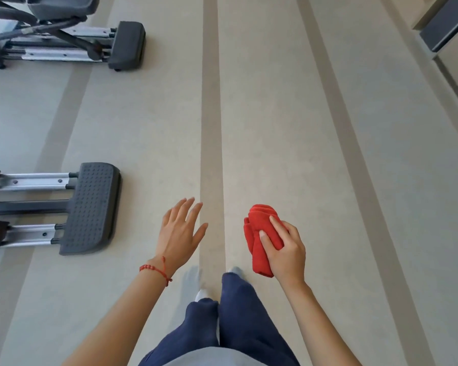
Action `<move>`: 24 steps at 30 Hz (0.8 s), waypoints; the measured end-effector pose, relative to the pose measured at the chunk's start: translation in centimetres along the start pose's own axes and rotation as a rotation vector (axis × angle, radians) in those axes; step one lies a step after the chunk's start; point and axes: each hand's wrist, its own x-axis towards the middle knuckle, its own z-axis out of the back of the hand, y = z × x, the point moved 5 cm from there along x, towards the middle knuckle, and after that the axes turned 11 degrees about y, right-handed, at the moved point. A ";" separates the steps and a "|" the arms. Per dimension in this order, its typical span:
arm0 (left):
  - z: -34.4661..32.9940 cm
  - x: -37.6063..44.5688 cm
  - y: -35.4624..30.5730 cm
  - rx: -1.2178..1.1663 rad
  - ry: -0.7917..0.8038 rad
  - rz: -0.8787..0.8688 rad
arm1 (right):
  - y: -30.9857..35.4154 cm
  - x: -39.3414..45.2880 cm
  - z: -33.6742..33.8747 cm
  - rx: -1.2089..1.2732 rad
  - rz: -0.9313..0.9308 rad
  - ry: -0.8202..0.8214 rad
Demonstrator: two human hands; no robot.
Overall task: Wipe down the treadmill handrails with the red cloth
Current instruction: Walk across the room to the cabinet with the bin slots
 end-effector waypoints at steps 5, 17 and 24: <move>1.4 8.7 -0.4 -0.010 0.013 -0.005 | 0.2 8.7 0.9 0.004 0.011 -0.022; 7.5 30.1 -3.7 0.017 0.014 -0.043 | 1.1 30.2 6.8 -0.012 -0.002 -0.024; 9.3 40.0 -2.5 0.000 0.040 -0.081 | 1.9 39.7 7.5 0.024 -0.041 -0.042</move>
